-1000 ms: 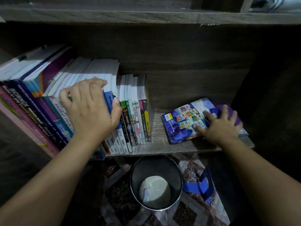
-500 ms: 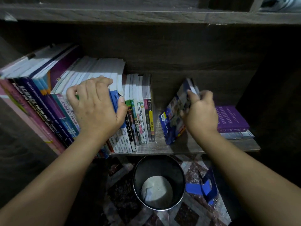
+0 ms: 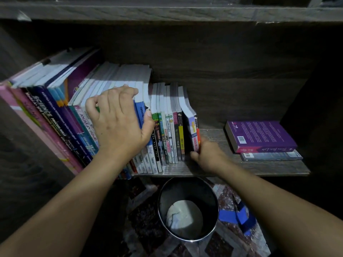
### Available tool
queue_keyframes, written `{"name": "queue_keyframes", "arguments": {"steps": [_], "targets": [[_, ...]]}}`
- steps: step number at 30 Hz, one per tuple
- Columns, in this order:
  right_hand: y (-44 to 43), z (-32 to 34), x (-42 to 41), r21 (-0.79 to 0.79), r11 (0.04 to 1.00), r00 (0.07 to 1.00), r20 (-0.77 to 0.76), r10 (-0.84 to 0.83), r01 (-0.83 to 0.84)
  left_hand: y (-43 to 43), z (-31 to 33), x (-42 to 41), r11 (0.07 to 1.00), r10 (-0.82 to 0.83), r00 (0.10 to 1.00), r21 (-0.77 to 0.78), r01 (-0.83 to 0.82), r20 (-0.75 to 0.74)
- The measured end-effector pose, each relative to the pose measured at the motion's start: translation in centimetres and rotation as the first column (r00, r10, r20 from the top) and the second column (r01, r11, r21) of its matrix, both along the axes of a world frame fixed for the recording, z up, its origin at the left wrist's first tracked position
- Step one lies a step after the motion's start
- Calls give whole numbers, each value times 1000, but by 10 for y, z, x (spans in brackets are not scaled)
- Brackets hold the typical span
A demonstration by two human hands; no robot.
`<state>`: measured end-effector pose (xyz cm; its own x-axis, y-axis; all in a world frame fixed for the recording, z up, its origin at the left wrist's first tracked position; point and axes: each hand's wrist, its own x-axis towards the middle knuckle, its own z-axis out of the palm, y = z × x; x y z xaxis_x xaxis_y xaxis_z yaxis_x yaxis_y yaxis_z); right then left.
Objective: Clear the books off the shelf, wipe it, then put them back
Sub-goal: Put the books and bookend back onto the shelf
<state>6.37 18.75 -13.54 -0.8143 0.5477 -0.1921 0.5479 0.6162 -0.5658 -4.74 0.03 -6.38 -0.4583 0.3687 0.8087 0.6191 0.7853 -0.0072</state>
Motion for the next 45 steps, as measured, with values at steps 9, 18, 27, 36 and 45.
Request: {"name": "queue_keyframes", "arguments": {"steps": [9,18,27,36,45], "targets": [[8,17,-17,-88,966,969,-1,245,-244,0,1,-1,1000,-16,1000,9,16,3],[4,11,-17,16,989,978,-150,145,-144,-3,4,5,1000,-3,998,-29,5,68],[17,50,-5,72,973,967,-113,228,-221,43,-2,57,925,3,996,-380,31,88],[25,44,5,53,968,947,-200,249,-244,60,-4,69,956,-40,949,-264,127,312],[37,41,5,4,968,945,-218,245,-251,63,-6,98,998,-28,828,-37,59,560]]}}
